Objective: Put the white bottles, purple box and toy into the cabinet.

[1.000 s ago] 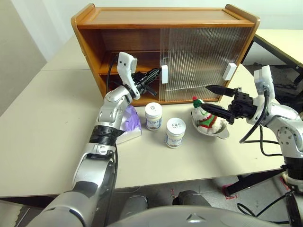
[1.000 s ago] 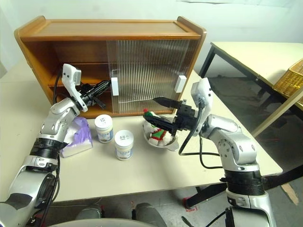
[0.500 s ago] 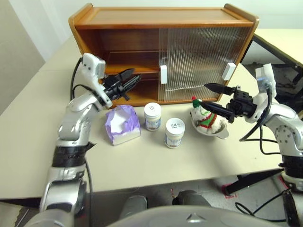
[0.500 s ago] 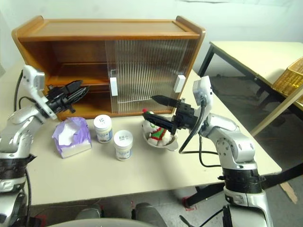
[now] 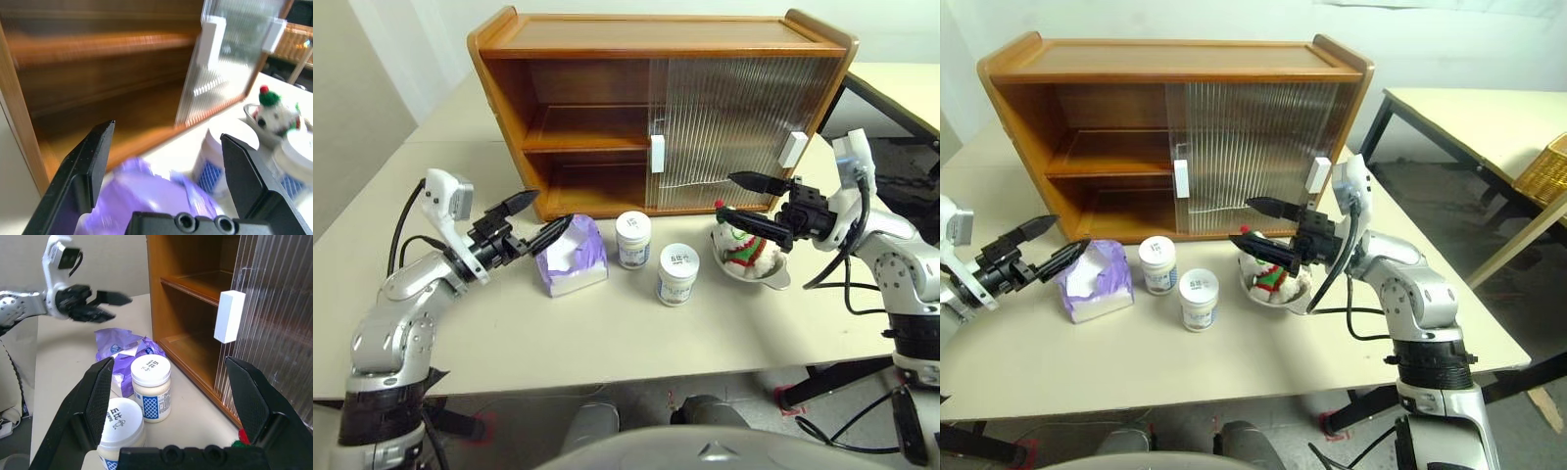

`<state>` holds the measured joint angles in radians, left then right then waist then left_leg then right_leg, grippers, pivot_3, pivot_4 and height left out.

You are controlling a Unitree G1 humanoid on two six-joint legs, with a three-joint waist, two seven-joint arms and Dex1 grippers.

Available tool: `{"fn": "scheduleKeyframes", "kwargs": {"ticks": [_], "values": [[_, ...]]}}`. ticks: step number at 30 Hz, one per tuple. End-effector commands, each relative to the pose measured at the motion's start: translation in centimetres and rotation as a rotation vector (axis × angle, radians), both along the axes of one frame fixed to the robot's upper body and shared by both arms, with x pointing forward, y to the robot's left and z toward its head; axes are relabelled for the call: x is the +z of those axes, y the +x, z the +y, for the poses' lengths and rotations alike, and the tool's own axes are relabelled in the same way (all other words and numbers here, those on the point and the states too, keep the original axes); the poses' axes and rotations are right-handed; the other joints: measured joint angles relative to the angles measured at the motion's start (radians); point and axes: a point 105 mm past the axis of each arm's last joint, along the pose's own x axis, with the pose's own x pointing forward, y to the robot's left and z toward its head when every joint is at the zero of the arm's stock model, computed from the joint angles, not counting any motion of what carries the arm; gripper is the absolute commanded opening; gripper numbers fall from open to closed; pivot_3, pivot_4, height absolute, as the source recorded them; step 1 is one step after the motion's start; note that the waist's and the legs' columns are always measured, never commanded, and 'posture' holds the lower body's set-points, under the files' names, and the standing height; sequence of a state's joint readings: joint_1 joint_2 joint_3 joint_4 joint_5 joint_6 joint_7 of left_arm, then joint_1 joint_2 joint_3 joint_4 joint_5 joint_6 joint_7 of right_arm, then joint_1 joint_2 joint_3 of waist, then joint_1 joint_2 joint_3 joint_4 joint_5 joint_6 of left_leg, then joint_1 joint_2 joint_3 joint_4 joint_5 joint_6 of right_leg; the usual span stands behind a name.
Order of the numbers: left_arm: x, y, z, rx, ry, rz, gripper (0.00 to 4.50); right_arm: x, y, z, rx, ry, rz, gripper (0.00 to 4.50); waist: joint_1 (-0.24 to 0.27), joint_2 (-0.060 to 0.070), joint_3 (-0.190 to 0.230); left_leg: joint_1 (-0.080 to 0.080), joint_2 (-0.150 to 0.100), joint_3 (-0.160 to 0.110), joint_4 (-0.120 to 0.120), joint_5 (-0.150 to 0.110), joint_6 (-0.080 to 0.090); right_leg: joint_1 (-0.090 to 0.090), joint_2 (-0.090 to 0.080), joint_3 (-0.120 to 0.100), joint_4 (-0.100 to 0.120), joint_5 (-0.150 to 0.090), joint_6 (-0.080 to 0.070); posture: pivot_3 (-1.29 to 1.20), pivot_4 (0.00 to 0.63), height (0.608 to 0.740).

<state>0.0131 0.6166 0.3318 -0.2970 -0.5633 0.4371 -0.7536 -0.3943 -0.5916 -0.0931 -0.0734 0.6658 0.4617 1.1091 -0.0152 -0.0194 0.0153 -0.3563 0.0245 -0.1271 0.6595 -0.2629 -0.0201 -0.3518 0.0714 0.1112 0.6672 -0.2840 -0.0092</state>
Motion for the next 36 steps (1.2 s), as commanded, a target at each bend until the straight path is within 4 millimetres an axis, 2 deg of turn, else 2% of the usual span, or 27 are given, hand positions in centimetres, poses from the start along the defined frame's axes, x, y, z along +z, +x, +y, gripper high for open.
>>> {"fn": "scheduleKeyframes", "kwargs": {"ticks": [1, 5, 10, 20, 26, 36], "values": [[0.2, -1.2, 0.2, -0.011, 0.019, -0.006, 4.45, 0.1, 0.0, 0.2, 0.012, -0.008, 0.001, 4.50, 0.000, 0.000, 0.000, 0.000, 0.000, 0.000, -0.001, 0.000, 0.000, -0.001, 0.001, 0.001, 0.000, 0.000, 0.000, -0.01, 0.000, 0.740], [-0.3, -2.2, 1.0, 0.005, 0.032, 0.018, 4.45, 0.4, 0.2, 0.3, 0.007, 0.004, -0.005, 4.50, 0.000, 0.000, 0.000, 0.000, 0.001, 0.000, -0.002, 0.000, -0.001, -0.002, 0.001, 0.001, 0.000, 0.000, -0.001, -0.01, 0.000, 0.740], [-0.6, -2.4, 1.3, 0.021, 0.031, 0.029, 4.45, 1.0, 0.4, 0.1, -0.003, 0.026, -0.017, 4.50, 0.001, 0.001, 0.000, 0.000, 0.001, 0.000, -0.002, 0.000, -0.001, -0.002, 0.001, 0.002, 0.000, 0.000, -0.002, -0.01, 0.000, 0.740], [-1.1, -3.0, -0.7, -0.010, 0.051, 0.077, 4.45, 2.1, 0.2, -0.6, -0.047, 0.156, -0.091, 4.50, -0.003, 0.001, 0.000, -0.002, 0.001, 0.001, -0.002, -0.001, -0.002, -0.005, 0.002, 0.006, 0.000, 0.004, -0.008, -0.03, 0.000, 0.740], [-1.2, -3.1, -0.8, -0.001, 0.057, 0.092, 4.45, 2.0, 0.2, -0.7, -0.046, 0.158, -0.092, 4.50, -0.007, 0.001, -0.001, -0.002, 0.001, 0.001, -0.002, -0.001, -0.002, -0.005, 0.002, 0.006, 0.000, 0.003, -0.008, -0.03, 0.000, 0.740], [-3.9, -4.7, 0.5, 0.054, 0.076, 0.153, 4.45, 1.8, 0.4, -0.9, -0.033, 0.154, -0.079, 4.50, -0.010, 0.003, -0.001, -0.002, 0.002, 0.001, -0.002, -0.002, -0.003, -0.006, 0.002, 0.008, 0.000, 0.003, -0.007, -0.02, 0.000, 0.740]]}}
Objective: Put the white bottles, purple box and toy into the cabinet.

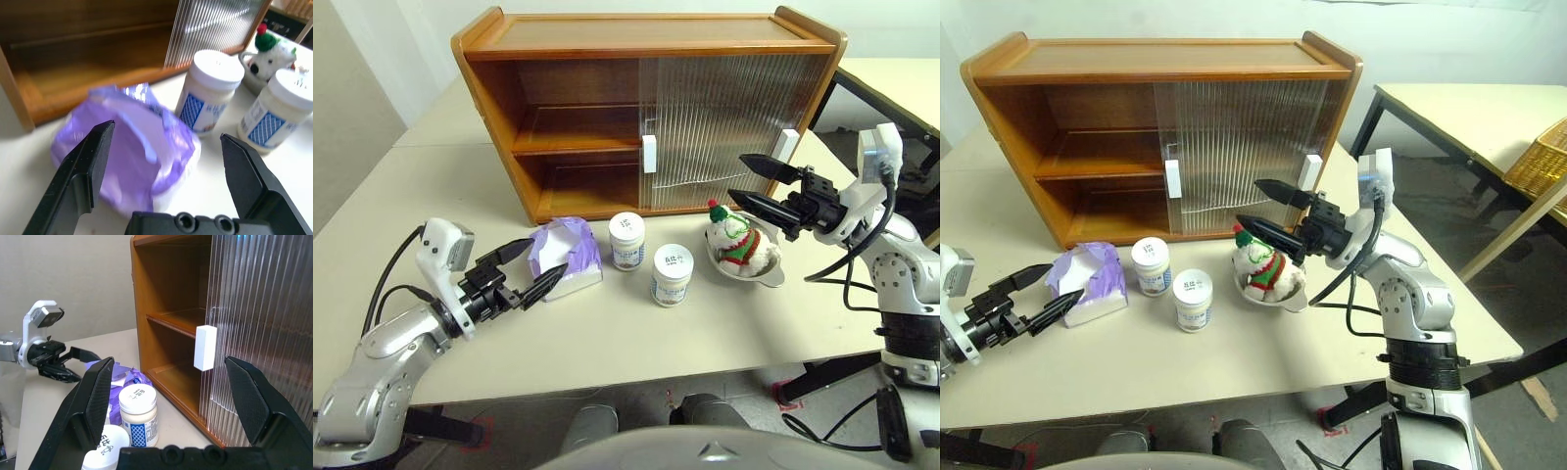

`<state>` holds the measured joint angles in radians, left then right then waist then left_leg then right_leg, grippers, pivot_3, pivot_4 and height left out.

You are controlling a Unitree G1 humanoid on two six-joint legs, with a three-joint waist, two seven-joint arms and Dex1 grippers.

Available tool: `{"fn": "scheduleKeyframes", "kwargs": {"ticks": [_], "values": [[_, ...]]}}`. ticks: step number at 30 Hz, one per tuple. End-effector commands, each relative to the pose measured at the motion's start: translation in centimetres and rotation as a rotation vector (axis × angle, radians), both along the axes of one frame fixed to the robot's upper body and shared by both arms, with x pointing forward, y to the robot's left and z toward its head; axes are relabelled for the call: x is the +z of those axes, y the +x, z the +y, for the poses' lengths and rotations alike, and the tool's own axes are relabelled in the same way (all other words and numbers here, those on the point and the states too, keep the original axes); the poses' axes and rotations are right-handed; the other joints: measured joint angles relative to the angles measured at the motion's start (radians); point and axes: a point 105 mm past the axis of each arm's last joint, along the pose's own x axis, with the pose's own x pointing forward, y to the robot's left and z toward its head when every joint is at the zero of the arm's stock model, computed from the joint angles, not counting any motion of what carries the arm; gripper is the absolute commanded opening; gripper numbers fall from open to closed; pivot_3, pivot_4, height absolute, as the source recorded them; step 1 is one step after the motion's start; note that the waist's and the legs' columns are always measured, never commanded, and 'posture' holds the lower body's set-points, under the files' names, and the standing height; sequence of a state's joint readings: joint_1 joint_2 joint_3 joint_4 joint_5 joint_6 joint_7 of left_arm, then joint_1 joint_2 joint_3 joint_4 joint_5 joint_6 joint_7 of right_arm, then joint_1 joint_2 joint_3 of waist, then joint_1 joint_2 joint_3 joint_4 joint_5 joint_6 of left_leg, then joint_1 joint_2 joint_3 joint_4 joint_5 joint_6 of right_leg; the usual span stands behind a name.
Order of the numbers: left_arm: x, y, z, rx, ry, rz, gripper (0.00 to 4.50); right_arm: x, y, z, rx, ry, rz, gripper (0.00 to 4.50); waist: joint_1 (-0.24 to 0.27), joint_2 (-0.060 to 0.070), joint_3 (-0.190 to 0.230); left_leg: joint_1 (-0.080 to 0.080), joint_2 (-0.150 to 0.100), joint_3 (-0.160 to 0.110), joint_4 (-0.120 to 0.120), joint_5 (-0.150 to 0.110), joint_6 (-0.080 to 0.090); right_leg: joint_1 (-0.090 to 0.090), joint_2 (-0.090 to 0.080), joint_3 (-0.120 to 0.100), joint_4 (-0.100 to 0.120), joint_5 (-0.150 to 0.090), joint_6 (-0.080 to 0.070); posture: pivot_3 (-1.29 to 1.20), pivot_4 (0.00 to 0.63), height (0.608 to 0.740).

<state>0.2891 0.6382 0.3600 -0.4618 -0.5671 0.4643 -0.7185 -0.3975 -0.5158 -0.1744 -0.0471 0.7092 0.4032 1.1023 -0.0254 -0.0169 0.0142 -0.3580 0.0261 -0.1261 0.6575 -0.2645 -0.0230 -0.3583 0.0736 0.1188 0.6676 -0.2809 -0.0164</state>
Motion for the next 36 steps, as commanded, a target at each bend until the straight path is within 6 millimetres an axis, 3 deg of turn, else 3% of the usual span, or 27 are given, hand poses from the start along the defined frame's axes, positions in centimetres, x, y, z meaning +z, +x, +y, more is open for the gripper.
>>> {"fn": "scheduleKeyframes", "kwargs": {"ticks": [1, 16, 27, 36], "values": [[-0.9, -0.2, 0.2, 0.025, 0.010, 0.006, 4.45, 0.2, 0.0, -0.1, 0.009, 0.003, -0.008, 4.50, 0.000, 0.000, 0.000, 0.000, 0.000, 0.000, 0.000, 0.000, 0.000, 0.000, 0.000, 0.000, 0.000, 0.000, 0.000, -0.02, 0.000, 0.740], [-3.9, 1.8, 0.0, 0.062, 0.080, 0.002, 4.45, 0.1, -0.1, -0.5, 0.007, -0.003, -0.003, 4.50, 0.000, 0.002, -0.001, 0.000, 0.001, 0.000, 0.000, 0.000, 0.000, 0.000, 0.001, 0.000, 0.000, 0.003, -0.006, -0.04, 0.000, 0.740], [-3.4, 1.1, -1.1, 0.026, 0.147, 0.027, 4.45, 0.3, 0.0, -0.4, 0.001, 0.001, -0.012, 4.50, -0.003, 0.002, -0.001, 0.001, 0.000, 0.001, 0.000, 0.000, 0.000, 0.001, 0.003, 0.001, 0.000, 0.000, 0.000, -0.04, 0.000, 0.740], [-4.9, 0.7, -0.5, 0.062, 0.168, 0.084, 4.45, 0.4, 0.0, -0.5, 0.003, 0.001, -0.015, 4.50, -0.003, 0.003, -0.002, 0.001, 0.000, 0.001, 0.000, 0.000, 0.000, 0.001, 0.003, 0.001, 0.000, 0.000, 0.000, -0.04, 0.000, 0.740]]}}
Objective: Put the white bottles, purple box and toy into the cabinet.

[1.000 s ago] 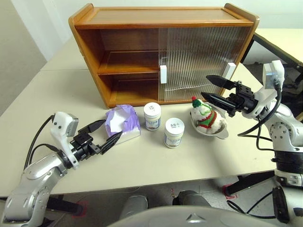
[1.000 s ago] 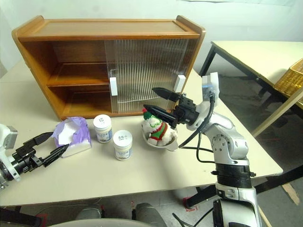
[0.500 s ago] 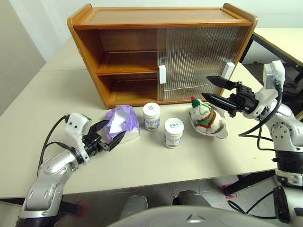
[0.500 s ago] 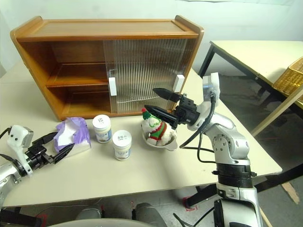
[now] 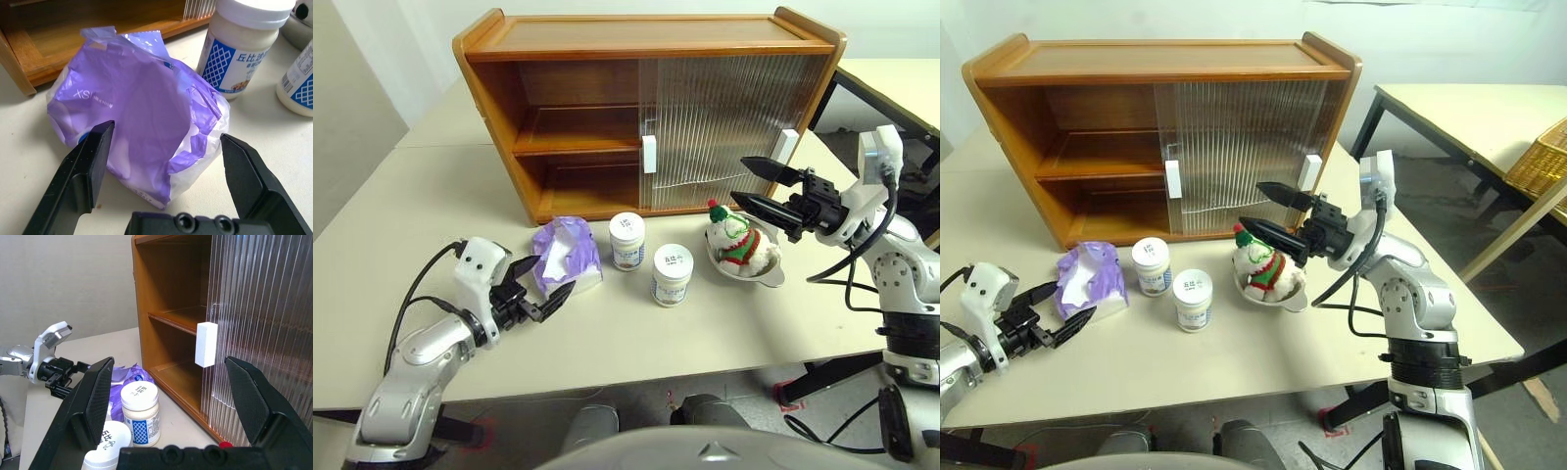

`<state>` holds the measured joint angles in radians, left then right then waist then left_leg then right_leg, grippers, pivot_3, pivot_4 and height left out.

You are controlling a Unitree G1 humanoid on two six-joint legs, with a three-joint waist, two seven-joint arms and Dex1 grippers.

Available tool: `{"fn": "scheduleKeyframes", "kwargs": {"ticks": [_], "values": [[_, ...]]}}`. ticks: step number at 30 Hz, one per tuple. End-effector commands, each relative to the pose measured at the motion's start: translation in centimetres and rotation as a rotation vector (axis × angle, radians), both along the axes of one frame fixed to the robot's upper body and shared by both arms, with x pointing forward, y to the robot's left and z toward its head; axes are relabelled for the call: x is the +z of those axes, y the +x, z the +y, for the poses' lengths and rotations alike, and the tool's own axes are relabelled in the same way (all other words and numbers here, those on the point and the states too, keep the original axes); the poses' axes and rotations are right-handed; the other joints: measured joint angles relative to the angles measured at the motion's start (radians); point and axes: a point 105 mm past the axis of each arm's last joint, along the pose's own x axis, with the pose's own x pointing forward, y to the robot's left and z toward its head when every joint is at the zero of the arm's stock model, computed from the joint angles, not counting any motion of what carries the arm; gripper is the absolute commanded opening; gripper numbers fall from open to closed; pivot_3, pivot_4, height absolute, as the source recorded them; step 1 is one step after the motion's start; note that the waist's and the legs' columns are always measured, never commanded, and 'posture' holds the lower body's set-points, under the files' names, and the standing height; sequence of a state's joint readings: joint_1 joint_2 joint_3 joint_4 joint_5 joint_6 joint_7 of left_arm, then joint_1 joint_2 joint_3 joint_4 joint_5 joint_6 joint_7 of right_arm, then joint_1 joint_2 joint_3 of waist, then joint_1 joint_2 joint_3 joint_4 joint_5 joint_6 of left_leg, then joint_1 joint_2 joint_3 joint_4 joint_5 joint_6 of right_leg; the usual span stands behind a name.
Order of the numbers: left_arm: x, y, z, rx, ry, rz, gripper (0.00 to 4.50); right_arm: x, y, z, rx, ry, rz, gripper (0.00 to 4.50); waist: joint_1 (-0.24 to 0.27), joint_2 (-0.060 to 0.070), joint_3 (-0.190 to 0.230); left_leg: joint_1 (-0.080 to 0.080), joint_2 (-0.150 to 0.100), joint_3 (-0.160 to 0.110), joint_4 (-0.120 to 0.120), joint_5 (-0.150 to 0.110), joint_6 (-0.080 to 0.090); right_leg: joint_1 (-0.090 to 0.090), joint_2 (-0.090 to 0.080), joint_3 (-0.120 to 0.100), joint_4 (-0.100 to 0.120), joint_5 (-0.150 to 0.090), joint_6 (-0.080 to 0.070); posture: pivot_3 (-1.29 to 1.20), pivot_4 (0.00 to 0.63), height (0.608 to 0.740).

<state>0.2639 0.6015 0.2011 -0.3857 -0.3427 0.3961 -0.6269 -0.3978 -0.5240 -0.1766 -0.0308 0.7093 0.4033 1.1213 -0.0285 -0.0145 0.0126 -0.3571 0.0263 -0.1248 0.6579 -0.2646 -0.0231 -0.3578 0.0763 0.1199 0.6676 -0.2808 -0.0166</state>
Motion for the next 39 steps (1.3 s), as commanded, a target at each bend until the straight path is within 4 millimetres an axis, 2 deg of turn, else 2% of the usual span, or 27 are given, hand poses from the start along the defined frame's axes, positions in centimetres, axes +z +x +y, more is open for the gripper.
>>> {"fn": "scheduleKeyframes", "kwargs": {"ticks": [1, 6, 9, 14, 20, 24, 29, 33, 39], "values": [[-1.3, -0.2, 0.3, 0.019, 0.015, 0.043, 4.45, 0.6, 0.0, -0.2, -0.004, 0.005, -0.023, 4.50, 0.000, 0.000, 0.000, 0.000, 0.000, 0.000, 0.000, 0.000, 0.000, 0.000, 0.000, 0.000, 0.000, 0.000, 0.000, -0.04, 0.000, 0.740], [-2.1, -0.1, 0.8, 0.037, 0.013, 0.062, 4.45, 0.6, 0.0, -0.3, -0.007, 0.004, -0.025, 4.50, 0.000, 0.001, 0.000, 0.000, 0.000, 0.000, 0.000, 0.000, 0.000, 0.000, 0.000, 0.000, 0.000, 0.000, -0.001, -0.04, 0.000, 0.740], [-2.6, 0.1, 1.3, 0.049, 0.014, 0.068, 3.83, 0.7, 0.0, -0.3, -0.008, 0.003, -0.026, 4.50, 0.000, 0.002, -0.001, 0.000, 0.000, 0.000, 0.000, 0.000, 0.000, 0.000, 0.000, 0.000, 0.000, 0.001, -0.001, -0.04, 0.000, 0.740], [-3.4, 0.4, 1.9, 0.065, 0.016, 0.071, 2.08, 0.7, 0.0, -0.3, -0.010, 0.003, -0.025, 4.50, 0.000, 0.004, -0.002, 0.000, 0.001, -0.001, 0.000, 0.000, 0.000, 0.000, 0.000, 0.000, 0.000, 0.001, -0.001, -0.04, 0.000, 0.740], [-3.3, 0.3, 1.2, 0.052, 0.010, 0.055, 0.06, 0.7, 0.1, -0.2, -0.011, 0.005, -0.025, 4.50, 0.000, 0.007, -0.004, 0.001, 0.001, 0.000, 0.000, 0.000, 0.000, 0.000, 0.000, 0.000, 0.000, 0.000, 0.000, -0.04, 0.000, 0.740], [-2.0, 1.0, 0.5, 0.021, -0.013, 0.018, 0.02, 0.7, 0.1, -0.2, -0.011, 0.004, -0.025, 4.50, 0.000, 0.007, -0.005, 0.001, 0.000, 0.000, 0.000, 0.000, 0.000, 0.000, 0.000, 0.000, 0.000, 0.000, 0.000, -0.04, 0.000, 0.740], [0.6, 1.8, 0.0, -0.020, -0.023, -0.037, 0.02, 0.7, 0.2, -0.1, -0.011, 0.005, -0.026, 4.50, 0.002, 0.007, -0.004, 0.000, 0.000, 0.000, 0.000, 0.000, 0.000, 0.000, 0.000, 0.000, 0.000, 0.000, 0.000, -0.04, 0.000, 0.740], [4.1, 2.6, -0.3, -0.053, -0.025, -0.105, 0.02, 0.6, 0.3, 0.0, -0.009, 0.007, -0.025, 4.50, 0.001, 0.007, -0.004, 0.000, 0.000, 0.000, 0.000, 0.000, 0.000, 0.000, 0.001, 0.000, 0.000, 0.000, 0.000, -0.04, 0.000, 0.740], [7.6, 3.1, -0.6, -0.087, -0.015, -0.163, 0.02, 0.6, 0.4, 0.3, -0.004, 0.013, -0.026, 4.50, 0.001, 0.007, -0.004, 0.000, 0.000, 0.001, 0.000, 0.000, 0.000, 0.000, 0.001, 0.001, 0.000, 0.001, -0.001, -0.03, 0.000, 0.740]]}}
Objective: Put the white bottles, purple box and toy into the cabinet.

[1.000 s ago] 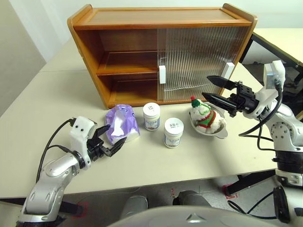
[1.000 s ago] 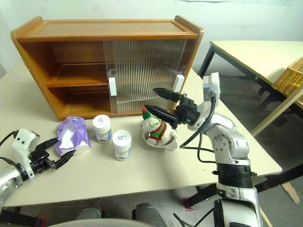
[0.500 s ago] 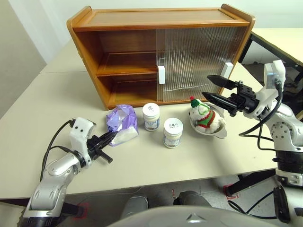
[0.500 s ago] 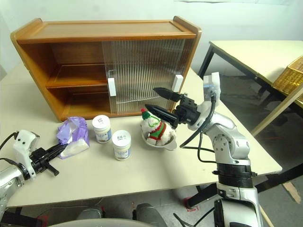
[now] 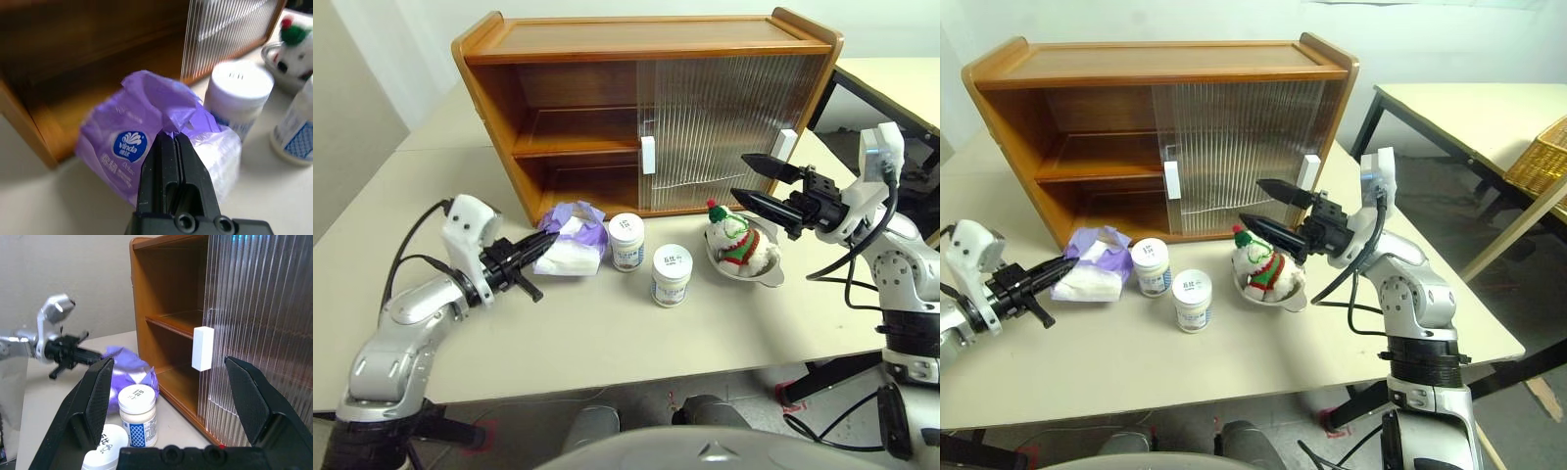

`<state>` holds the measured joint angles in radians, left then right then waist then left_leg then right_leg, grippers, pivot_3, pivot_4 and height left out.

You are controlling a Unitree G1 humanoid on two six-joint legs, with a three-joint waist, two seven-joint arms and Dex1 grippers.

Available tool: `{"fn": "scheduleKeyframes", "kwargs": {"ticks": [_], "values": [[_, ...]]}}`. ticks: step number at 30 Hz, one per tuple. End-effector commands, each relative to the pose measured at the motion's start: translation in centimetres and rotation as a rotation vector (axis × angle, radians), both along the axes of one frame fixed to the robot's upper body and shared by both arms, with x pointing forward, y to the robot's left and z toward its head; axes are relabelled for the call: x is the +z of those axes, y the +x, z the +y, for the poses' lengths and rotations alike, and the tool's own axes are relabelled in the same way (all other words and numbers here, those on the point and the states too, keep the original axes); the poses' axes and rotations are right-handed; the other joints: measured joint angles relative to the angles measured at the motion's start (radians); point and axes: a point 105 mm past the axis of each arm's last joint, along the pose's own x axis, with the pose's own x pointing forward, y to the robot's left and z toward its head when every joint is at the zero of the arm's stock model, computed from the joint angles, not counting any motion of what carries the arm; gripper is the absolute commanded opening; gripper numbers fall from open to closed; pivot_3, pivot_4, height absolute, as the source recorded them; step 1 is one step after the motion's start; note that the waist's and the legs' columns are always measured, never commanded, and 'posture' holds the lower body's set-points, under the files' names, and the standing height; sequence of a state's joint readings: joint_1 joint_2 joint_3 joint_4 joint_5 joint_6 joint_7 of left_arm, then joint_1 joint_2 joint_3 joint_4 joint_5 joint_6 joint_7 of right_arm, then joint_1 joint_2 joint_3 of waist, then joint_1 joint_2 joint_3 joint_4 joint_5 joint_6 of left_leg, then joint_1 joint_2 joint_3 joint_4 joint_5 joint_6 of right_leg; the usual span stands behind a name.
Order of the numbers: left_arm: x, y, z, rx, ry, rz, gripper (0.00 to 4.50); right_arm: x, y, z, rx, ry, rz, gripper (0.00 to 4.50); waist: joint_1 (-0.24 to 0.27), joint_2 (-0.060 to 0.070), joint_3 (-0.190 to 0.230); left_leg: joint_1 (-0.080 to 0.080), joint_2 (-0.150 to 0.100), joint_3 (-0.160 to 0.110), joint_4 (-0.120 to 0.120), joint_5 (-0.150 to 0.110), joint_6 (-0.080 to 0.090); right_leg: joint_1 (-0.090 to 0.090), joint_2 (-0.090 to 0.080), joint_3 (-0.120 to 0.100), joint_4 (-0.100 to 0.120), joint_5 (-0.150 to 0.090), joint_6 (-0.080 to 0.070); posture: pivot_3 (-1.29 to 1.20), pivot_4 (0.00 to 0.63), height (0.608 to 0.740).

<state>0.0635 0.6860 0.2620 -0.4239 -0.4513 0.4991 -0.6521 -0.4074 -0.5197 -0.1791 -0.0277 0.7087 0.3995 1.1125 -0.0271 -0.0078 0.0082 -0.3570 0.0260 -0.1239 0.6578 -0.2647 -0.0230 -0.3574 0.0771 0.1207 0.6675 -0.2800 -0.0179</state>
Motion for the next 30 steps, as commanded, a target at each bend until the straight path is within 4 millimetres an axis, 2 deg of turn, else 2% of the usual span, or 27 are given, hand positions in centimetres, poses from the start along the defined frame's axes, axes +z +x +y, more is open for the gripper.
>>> {"fn": "scheduleKeyframes", "kwargs": {"ticks": [1, 18, 24, 30], "values": [[1.7, 0.1, -0.1, -0.016, 0.002, -0.023, 0.02, 0.3, 0.2, 0.3, 0.006, 0.007, -0.017, 4.50, 0.000, 0.000, 0.000, 0.000, 0.000, 0.000, 0.000, 0.000, 0.000, 0.000, 0.000, 0.000, 0.000, 0.000, 0.000, -0.03, 0.000, 0.740], [6.7, 1.4, -1.3, -0.077, -0.090, -0.163, 0.02, 0.2, 0.4, 0.7, 0.012, 0.010, -0.020, 4.50, 0.001, 0.000, 0.000, 0.000, 0.000, 0.000, 0.000, 0.000, 0.000, 0.000, 0.000, 0.000, 0.000, 0.003, -0.004, -0.03, 0.000, 0.740], [8.7, 2.5, -0.9, -0.069, -0.151, -0.223, 0.02, 0.3, 0.5, 0.7, 0.011, 0.013, -0.025, 4.50, 0.002, 0.000, 0.000, 0.001, 0.000, 0.000, 0.001, 0.000, 0.000, 0.001, 0.000, 0.001, 0.000, 0.004, -0.003, -0.03, 0.000, 0.740], [8.7, 3.5, 0.9, -0.019, -0.165, -0.254, 0.02, 0.2, 0.5, 0.7, 0.009, 0.013, -0.027, 4.50, 0.000, 0.000, 0.000, 0.001, 0.001, 0.000, 0.001, 0.000, 0.000, 0.000, 0.000, 0.001, 0.000, 0.004, -0.002, -0.03, 0.000, 0.740]]}}
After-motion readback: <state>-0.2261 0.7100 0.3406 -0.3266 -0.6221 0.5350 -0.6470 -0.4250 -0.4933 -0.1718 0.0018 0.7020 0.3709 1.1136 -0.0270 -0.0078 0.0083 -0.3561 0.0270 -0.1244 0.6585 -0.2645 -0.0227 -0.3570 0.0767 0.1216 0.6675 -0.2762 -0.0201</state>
